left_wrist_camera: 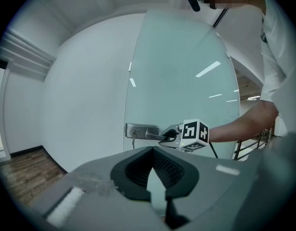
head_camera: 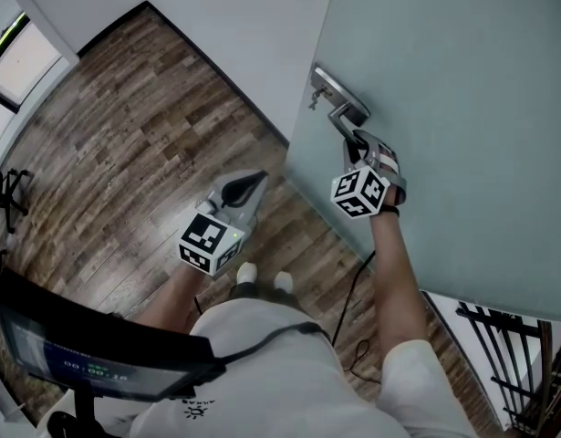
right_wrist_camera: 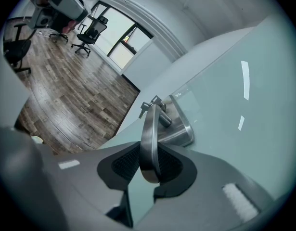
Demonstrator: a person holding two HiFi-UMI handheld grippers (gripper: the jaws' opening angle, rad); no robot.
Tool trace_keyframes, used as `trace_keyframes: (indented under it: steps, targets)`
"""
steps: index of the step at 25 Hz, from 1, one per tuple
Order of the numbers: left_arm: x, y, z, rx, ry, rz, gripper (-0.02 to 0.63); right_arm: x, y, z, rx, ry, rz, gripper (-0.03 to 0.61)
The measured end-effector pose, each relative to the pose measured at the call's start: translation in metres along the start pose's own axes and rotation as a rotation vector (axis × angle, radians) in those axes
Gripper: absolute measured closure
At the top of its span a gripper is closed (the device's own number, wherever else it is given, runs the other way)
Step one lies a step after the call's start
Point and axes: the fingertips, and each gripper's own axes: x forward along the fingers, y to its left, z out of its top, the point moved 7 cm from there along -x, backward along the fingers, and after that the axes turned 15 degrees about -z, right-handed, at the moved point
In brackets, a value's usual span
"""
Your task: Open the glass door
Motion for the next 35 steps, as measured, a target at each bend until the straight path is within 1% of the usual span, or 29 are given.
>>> trace_keyframes:
  steps: [5,8,11,13,14,16,17,19,21,25,28,29,32,35]
  targets:
    - [-0.009,0.001,0.000,0.006,-0.002,0.010,0.609,0.004,0.003,-0.004,0.015,0.025,-0.008,0.515]
    - [-0.020,0.000,0.001,0.012,-0.004,0.014,0.609,-0.002,-0.001,0.000,0.054,0.023,-0.011,0.497]
    - [-0.024,-0.003,0.002,0.016,-0.009,0.019,0.609,-0.012,-0.004,-0.006,0.101,0.045,-0.007,0.483]
    - [-0.025,-0.004,0.005,0.019,-0.015,0.020,0.609,-0.021,-0.006,-0.012,0.150,0.062,-0.007,0.449]
    - [-0.025,-0.005,0.006,0.021,-0.019,0.020,0.609,-0.026,-0.008,-0.014,0.182,0.070,-0.007,0.449]
    - [-0.026,-0.007,0.008,0.024,-0.025,0.019,0.609,-0.035,-0.012,-0.021,0.229,0.097,-0.013,0.473]
    - [-0.026,-0.008,0.009,0.025,-0.027,0.017,0.609,-0.038,-0.012,-0.026,0.239,0.116,-0.014,0.505]
    - [-0.027,-0.010,0.011,0.028,-0.030,0.015,0.609,-0.048,-0.011,-0.036,0.270,0.142,-0.006,0.532]
    - [-0.029,-0.012,0.014,0.030,-0.037,0.012,0.609,-0.066,-0.011,-0.040,0.346,0.134,0.003,0.569]
    - [-0.030,-0.015,0.016,0.034,-0.053,0.003,0.609,-0.105,-0.013,-0.033,0.577,0.077,-0.004,0.571]
    - [-0.033,-0.020,0.019,0.037,-0.067,-0.003,0.609,-0.132,-0.019,-0.021,0.770,0.001,-0.007,0.571]
    - [-0.035,-0.021,0.020,0.038,-0.071,-0.005,0.609,-0.141,-0.021,-0.015,0.817,-0.024,-0.008,0.571]
    - [-0.038,-0.022,0.023,0.041,-0.078,-0.010,0.609,-0.159,-0.027,0.001,0.885,-0.074,-0.021,0.571]
    - [-0.041,-0.023,0.023,0.043,-0.084,-0.014,0.609,-0.167,-0.027,0.009,0.891,-0.090,-0.032,0.571]
